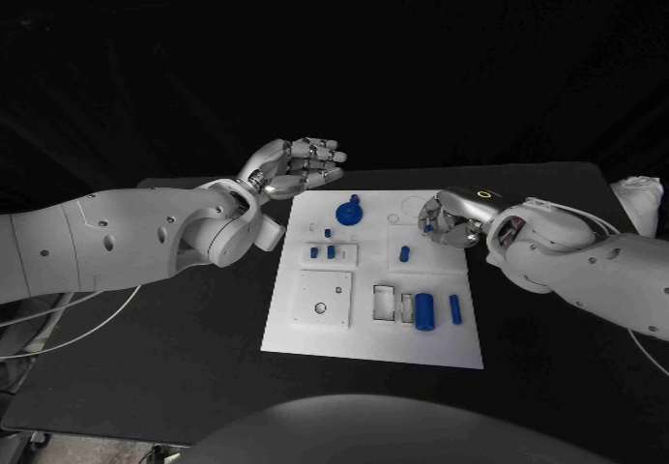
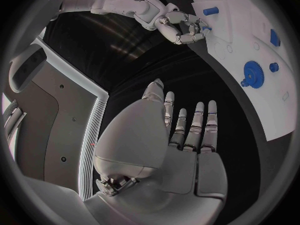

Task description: Assemble the parts on the task board

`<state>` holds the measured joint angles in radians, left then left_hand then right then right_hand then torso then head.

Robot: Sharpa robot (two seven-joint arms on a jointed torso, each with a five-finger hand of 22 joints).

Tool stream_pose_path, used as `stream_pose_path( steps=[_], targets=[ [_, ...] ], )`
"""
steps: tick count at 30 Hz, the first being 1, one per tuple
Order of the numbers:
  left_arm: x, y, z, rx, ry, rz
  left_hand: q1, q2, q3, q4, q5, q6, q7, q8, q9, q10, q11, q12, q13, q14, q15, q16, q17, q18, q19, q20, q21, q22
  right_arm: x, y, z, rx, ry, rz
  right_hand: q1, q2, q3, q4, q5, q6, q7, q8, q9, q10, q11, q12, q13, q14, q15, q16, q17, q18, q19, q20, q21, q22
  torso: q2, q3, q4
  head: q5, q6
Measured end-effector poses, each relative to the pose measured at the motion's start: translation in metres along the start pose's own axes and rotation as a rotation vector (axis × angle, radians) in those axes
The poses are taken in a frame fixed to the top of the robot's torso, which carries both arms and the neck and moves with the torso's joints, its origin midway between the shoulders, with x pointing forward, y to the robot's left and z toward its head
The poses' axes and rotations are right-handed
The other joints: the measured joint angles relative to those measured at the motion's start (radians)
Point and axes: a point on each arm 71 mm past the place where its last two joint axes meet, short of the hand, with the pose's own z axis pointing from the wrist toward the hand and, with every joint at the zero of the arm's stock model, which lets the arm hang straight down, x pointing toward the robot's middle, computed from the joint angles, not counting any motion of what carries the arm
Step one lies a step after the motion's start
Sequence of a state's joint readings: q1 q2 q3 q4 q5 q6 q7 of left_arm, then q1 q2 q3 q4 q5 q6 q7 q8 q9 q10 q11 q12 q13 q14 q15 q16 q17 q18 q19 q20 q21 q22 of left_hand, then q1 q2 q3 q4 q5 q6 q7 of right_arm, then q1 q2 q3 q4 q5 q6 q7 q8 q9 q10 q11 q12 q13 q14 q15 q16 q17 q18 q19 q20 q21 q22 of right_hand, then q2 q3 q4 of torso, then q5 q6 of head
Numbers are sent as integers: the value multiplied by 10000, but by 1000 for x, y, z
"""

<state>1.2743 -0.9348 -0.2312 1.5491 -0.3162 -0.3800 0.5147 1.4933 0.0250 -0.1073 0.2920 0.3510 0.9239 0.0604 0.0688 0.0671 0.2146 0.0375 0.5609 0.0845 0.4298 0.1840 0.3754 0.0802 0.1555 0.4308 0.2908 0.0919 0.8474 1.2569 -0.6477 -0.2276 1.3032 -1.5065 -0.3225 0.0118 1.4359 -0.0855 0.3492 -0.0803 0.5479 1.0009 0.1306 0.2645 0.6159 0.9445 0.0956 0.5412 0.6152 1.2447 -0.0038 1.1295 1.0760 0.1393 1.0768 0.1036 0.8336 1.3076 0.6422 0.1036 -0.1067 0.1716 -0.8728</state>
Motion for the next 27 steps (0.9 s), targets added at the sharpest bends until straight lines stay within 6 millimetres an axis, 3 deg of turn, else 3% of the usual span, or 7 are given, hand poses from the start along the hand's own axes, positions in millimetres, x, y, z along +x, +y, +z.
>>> stream_pose_path(
  steps=[3,10,16,21,27],
  targets=[
    [0,0,0,-30,-3,1,0,0,0,0,0,0,0,0,0,0,0,1,0,0,0,0,1,-1,0,0,0,0,-14,1,-3,-39,-212,-36,-17,14,1,-2,-62,-42,-26,-38,-31,245,-220,-72,-56,0,0,0,-17,0,0,0,1,0,0,-6,-2,12,0],
    [0,1,1,-80,5,4,0,0,-4,4,0,0,0,0,0,0,0,1,-10,35,35,50,-13,-1,36,-37,0,-10,-34,14,-10,-346,-472,112,-164,20,3,-4,-160,-46,-30,-60,-37,351,-298,-113,-133,0,0,0,-26,0,0,0,49,-1,-7,-12,-7,60,0],
    [1,1,2,-106,21,1,38,38,-26,27,40,-1,0,0,0,-16,56,48,-9,34,34,50,-22,0,36,-36,0,-10,-37,37,-15,-873,-436,386,-164,20,4,-5,-242,-93,-12,-88,-29,370,-317,-129,-158,0,0,0,12,-1,1,0,117,-1,-8,-6,-6,197,0],
    [1,1,2,-126,19,3,38,38,-54,-1,39,-39,38,0,0,0,71,48,-18,34,35,50,-32,-1,36,-36,0,-20,-33,65,-14,-1507,-186,593,-164,20,5,-5,-361,-225,15,-192,-27,421,-367,-190,-185,1,0,1,19,-1,-36,37,117,-2,-6,-5,-6,490,0],
    [2,2,2,-136,20,4,38,38,-54,-1,39,-39,38,0,0,0,71,85,-18,34,34,50,-31,0,36,-36,-1,-20,-22,104,-10,-2378,379,808,-188,43,43,19,-431,-296,17,-309,-86,453,-335,-246,-212,1,0,42,22,0,-36,38,200,-2,-6,-6,-3,991,0]
  ],
)
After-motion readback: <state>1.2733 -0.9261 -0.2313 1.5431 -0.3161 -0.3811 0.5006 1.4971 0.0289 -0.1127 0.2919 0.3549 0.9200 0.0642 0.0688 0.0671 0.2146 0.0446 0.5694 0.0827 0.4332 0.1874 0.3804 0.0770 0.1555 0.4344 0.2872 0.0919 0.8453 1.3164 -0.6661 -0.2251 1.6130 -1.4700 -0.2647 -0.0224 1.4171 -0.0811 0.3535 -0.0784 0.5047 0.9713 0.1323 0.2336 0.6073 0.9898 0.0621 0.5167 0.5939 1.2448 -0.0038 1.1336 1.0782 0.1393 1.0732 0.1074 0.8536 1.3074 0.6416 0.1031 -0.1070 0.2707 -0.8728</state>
